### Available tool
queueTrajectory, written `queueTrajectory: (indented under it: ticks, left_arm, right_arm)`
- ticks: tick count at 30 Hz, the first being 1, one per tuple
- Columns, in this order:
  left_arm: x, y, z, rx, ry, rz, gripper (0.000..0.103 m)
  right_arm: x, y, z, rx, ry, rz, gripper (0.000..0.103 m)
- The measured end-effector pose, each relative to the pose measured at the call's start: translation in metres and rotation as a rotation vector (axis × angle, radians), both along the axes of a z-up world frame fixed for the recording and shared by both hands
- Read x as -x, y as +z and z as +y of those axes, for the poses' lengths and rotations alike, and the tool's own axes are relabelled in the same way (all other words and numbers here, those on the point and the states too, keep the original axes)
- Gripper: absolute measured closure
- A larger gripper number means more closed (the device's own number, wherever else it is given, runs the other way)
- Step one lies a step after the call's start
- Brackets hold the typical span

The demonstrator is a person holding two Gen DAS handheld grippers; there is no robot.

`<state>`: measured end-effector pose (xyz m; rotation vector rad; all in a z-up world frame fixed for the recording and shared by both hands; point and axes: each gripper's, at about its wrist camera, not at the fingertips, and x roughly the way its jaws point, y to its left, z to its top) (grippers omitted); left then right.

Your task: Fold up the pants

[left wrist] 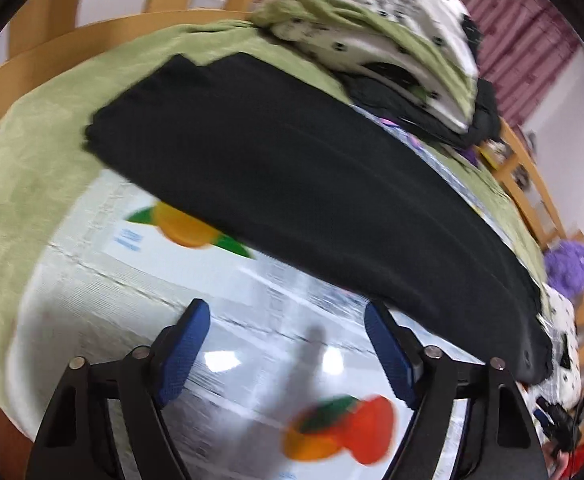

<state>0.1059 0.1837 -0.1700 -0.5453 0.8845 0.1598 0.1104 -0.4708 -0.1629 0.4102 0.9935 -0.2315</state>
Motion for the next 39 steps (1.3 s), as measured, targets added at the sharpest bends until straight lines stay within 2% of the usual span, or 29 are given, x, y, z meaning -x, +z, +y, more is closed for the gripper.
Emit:
queueTrajectory:
  ticks: [2,8,11,16,19,22,23,24,25,26,27,28,32,35,39]
  left_arm:
    - [-0.001,-0.005,0.01,-0.034,0.051,0.002,0.028]
    - [-0.022,-0.011,0.019,-0.052,0.066,-0.006,0.028]
    - [-0.03,-0.012,0.021,-0.032,0.068,-0.016,0.034]
    - [-0.043,-0.015,0.017,-0.048,0.076,-0.015,0.048]
    - [-0.05,-0.016,0.016,-0.065,0.091,-0.003,0.054]
    - [-0.058,-0.016,0.016,-0.074,0.113,0.005,0.056]
    - [-0.061,-0.016,0.016,-0.077,0.123,0.009,0.057]
    - [-0.062,-0.016,0.016,-0.081,0.133,0.014,0.061]
    - [-0.064,-0.016,0.016,-0.089,0.142,0.021,0.067]
    - [-0.066,-0.016,0.016,-0.105,0.151,0.035,0.073]
    - [-0.067,-0.016,0.016,-0.12,0.157,0.046,0.086]
    - [-0.068,-0.015,0.017,-0.134,0.162,0.055,0.089]
    - [-0.066,0.001,0.019,-0.142,0.145,0.018,0.094]
    - [-0.064,0.026,0.015,-0.189,0.122,-0.047,0.094]
    - [-0.072,0.06,0.01,-0.228,0.091,-0.124,0.096]
  right_arm:
    - [-0.007,-0.004,0.001,0.011,0.015,0.001,0.046]
    - [-0.023,-0.012,-0.004,-0.028,0.038,-0.021,0.049]
    - [-0.029,-0.012,-0.011,-0.077,0.036,-0.049,0.049]
    - [-0.04,-0.013,-0.024,-0.156,0.013,-0.097,0.049]
    - [-0.053,-0.016,-0.026,-0.184,0.01,-0.099,0.049]
    - [-0.064,-0.021,-0.027,-0.184,0.004,-0.071,0.05]
    - [-0.067,-0.022,-0.025,-0.17,0.008,-0.064,0.053]
    - [-0.072,-0.021,-0.022,-0.139,0.015,-0.048,0.061]
    - [-0.074,-0.02,-0.019,-0.106,0.02,-0.034,0.065]
    - [-0.076,-0.02,-0.017,-0.082,0.026,-0.028,0.075]
    - [-0.078,-0.018,-0.016,-0.062,0.034,-0.03,0.081]
    - [-0.078,-0.016,-0.015,-0.059,0.044,-0.036,0.082]
    - [-0.076,0.003,-0.014,-0.045,0.066,-0.076,0.085]
    - [-0.077,0.028,-0.006,-0.007,0.1,-0.123,0.085]
    - [-0.086,0.06,-0.005,-0.011,0.12,-0.2,0.086]
